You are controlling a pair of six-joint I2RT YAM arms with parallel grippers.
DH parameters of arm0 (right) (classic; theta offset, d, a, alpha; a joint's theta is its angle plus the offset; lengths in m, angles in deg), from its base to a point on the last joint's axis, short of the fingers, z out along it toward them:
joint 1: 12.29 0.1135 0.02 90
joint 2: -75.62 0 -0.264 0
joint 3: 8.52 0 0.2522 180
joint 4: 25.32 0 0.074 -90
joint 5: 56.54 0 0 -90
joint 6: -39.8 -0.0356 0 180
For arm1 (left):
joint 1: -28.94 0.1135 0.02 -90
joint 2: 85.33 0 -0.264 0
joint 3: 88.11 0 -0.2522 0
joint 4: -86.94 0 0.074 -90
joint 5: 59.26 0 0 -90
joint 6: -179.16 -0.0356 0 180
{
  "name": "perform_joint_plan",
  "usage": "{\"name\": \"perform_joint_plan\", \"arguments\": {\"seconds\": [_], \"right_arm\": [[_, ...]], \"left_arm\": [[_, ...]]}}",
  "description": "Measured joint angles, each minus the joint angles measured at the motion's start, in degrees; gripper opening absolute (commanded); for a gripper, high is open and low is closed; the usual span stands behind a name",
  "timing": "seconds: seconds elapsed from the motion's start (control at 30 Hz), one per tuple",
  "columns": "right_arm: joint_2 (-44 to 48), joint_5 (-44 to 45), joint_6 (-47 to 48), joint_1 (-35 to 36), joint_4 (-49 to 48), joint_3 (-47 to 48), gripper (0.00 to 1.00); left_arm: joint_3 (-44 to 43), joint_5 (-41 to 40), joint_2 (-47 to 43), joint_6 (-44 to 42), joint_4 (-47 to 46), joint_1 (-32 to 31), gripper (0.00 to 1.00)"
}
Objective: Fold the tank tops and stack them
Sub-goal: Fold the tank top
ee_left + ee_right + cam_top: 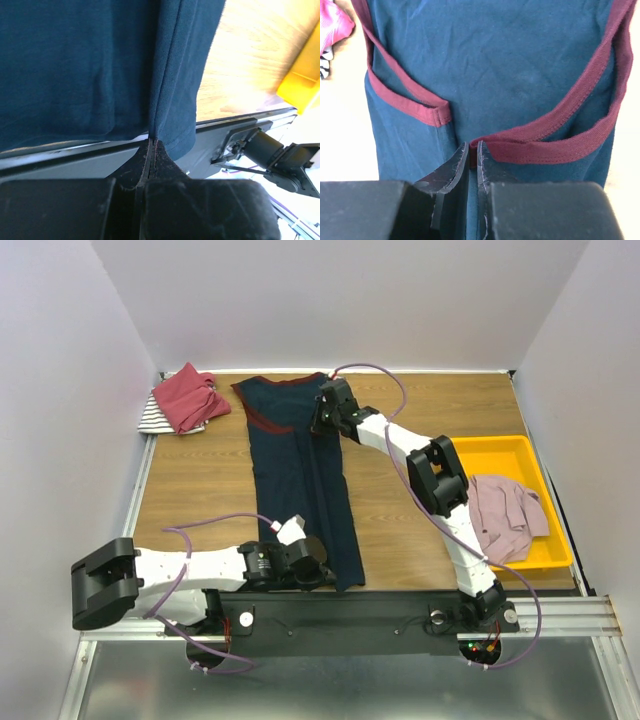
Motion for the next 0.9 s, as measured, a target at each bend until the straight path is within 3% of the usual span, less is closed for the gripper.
{"name": "perform_joint_plan", "arguments": {"seconds": [0.9], "right_arm": [[-5.22, 0.68, -1.25, 2.4, 1.18, 6.69, 0.06]], "left_arm": [[2.71, -0.5, -7.8, 5.79, 11.61, -0.22, 0.0]]}}
